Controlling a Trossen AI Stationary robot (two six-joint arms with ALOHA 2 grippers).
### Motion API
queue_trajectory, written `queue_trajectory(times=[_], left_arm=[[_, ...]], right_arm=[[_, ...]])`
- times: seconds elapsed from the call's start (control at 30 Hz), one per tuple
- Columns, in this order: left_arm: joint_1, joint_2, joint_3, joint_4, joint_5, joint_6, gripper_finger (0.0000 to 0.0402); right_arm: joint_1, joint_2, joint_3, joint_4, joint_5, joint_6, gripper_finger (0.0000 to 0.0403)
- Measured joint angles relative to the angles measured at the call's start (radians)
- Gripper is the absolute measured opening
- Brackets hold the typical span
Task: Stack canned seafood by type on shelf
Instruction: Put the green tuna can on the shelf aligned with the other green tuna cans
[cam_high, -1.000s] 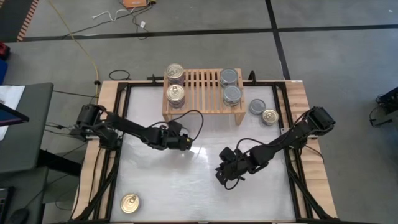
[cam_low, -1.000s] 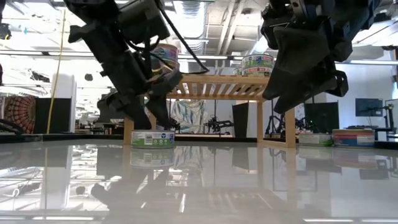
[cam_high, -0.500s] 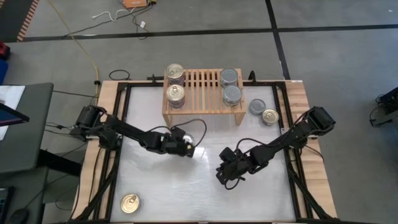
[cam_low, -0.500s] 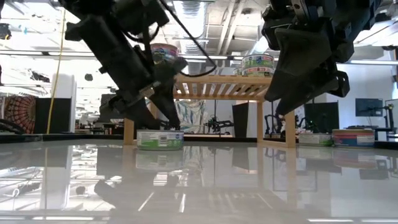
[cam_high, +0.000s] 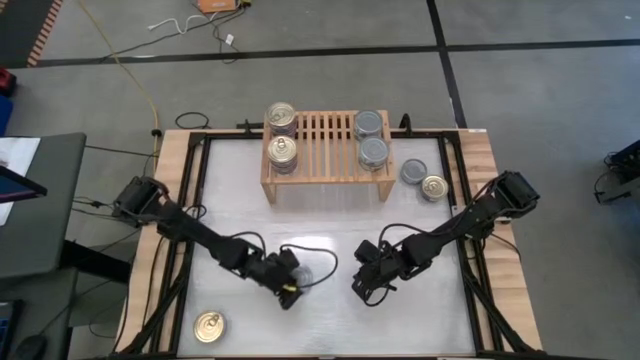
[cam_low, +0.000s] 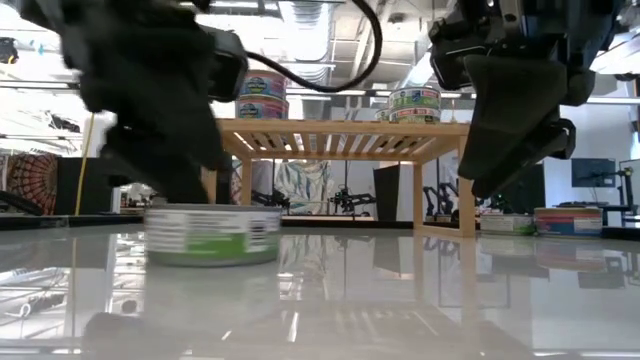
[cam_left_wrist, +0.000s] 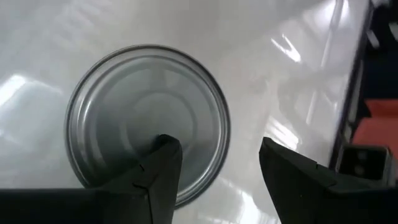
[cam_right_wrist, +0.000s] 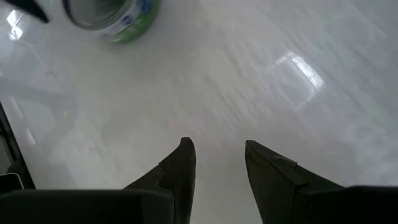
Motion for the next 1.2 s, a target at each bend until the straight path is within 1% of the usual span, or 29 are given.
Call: queue_trajectory(times=[0.1,0.13,0.2,0.27,0.33,0.37,0.5,0.6,0.73,0.83,0.9,0.97,1.07,1.1,1.2], left_arm=[[-0.031,-0.020,-0.002,-0.012,0.002,-0.005,0.0208],[-0.038,-0.032,-0.002,-0.016,-0.019,-0.012,0.0208],[-0.051,-0.068,-0.005,-0.038,-0.090,-0.025,0.0208],[-0.061,-0.110,-0.006,-0.051,-0.179,-0.045,0.0208],[-0.074,-0.162,-0.005,-0.098,-0.270,-0.084,0.0208],[-0.081,-0.183,-0.005,-0.118,-0.309,-0.110,0.0208],[-0.124,-0.254,-0.004,-0.216,-0.406,-0.232,0.0208],[-0.169,-0.269,-0.003,-0.319,-0.468,-0.382,0.0208],[-0.231,-0.239,-0.003,-0.414,-0.506,-0.657,0.0208],[-0.276,-0.186,-0.003,-0.397,-0.549,-0.817,0.0208],[-0.296,-0.138,-0.002,-0.354,-0.574,-0.902,0.0208],[-0.308,-0.081,0.007,-0.300,-0.578,-0.947,0.0208],[-0.309,0.009,0.048,-0.223,-0.583,-0.951,0.0208],[-0.309,0.036,0.066,-0.215,-0.586,-0.950,0.0208],[-0.300,0.107,0.118,-0.257,-0.589,-0.983,0.0208]], right_arm=[[0.004,0.000,0.000,0.004,-0.001,0.000,0.0163],[0.007,0.000,0.000,0.005,-0.001,0.000,0.0163],[0.011,0.000,0.000,0.010,-0.001,-0.001,0.0163],[0.011,0.000,0.000,0.020,-0.003,0.000,0.0163],[0.011,0.000,0.000,0.036,-0.003,0.011,0.0163],[0.011,0.000,0.000,0.051,-0.003,0.013,0.0163],[0.011,0.000,0.000,0.146,-0.003,0.007,0.0163],[0.011,0.000,0.000,0.225,-0.003,-0.042,0.0163],[0.011,0.000,0.000,0.304,-0.003,-0.104,0.0163],[0.008,0.000,0.000,0.335,0.000,-0.146,0.0163],[0.000,0.000,0.000,0.356,0.001,-0.181,0.0163],[-0.014,0.000,0.000,0.379,0.002,-0.196,0.0163],[-0.039,0.000,0.000,0.404,0.002,-0.196,0.0162],[-0.047,0.000,0.000,0.411,0.002,-0.200,0.0161],[-0.064,0.000,0.000,0.410,-0.007,-0.202,0.0155]])
